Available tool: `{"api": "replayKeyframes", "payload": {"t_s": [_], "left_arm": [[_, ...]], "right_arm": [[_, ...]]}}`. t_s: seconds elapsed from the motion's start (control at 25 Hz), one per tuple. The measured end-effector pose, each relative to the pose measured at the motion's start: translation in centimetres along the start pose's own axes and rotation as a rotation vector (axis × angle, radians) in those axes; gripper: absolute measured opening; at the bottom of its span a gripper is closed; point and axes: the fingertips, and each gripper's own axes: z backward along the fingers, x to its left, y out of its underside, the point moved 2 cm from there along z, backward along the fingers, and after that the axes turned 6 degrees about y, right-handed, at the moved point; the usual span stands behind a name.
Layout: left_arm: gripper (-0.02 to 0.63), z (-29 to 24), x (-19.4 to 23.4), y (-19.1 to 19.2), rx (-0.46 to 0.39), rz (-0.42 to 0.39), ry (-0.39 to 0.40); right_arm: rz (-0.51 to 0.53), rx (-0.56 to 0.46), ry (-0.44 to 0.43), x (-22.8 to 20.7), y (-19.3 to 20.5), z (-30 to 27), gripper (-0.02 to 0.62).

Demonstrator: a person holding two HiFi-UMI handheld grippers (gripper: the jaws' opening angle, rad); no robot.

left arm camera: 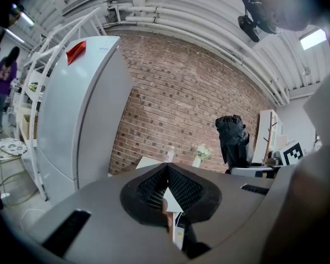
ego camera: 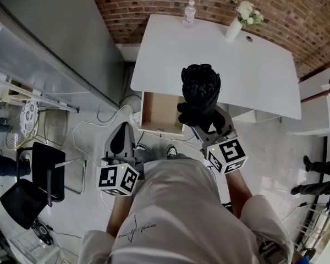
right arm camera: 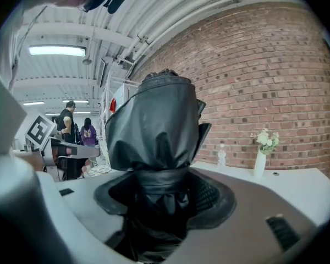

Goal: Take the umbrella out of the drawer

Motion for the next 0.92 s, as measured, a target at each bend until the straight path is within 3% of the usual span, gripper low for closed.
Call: {"api": "replayKeyframes", "payload": {"t_s": [0.92], "left_arm": [[0.017,-0.72,-0.17,0.46,0.017,0.007,0.002]], "right_arm": [[-0.008,0.036,-0.046,0.03,0.71,-0.46,0.262]]}}
